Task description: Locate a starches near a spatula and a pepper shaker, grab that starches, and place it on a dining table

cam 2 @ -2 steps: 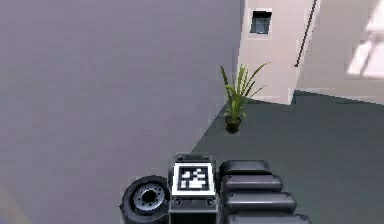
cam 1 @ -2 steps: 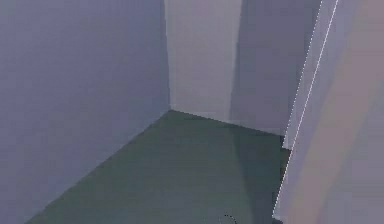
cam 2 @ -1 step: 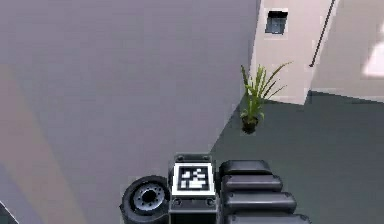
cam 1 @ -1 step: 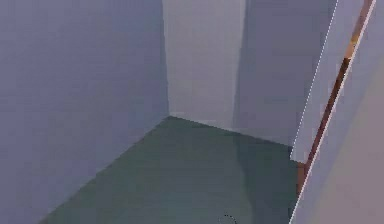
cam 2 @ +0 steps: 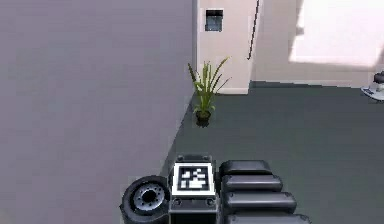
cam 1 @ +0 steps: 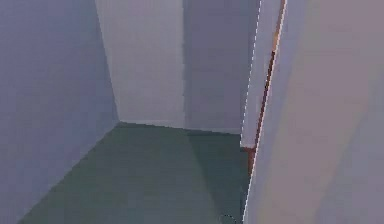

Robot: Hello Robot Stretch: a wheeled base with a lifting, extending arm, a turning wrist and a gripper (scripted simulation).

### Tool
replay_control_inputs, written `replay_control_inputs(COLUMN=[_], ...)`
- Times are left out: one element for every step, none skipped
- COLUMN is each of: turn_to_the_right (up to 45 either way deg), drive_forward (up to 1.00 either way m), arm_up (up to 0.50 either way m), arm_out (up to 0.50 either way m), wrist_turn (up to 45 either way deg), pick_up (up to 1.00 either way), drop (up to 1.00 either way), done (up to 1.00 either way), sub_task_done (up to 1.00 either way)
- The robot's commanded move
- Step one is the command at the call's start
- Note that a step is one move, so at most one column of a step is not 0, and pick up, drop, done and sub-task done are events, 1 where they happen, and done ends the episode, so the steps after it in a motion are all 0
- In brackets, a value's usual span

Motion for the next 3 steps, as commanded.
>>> replay_control_inputs(turn_to_the_right=[0.0, -6.0, 0.0], drive_forward=[0.9, 0.0, 0.35], arm_up=[0.0, 0.0, 0.0], arm_out=[0.0, 0.0, 0.0], wrist_turn=[0.0, 0.0, 0.0], pick_up=[0.0, 0.0, 0.0], drop=[0.0, 0.0, 0.0], done=[0.0, 0.0, 0.0], sub_task_done=[0.0, 0.0, 0.0])
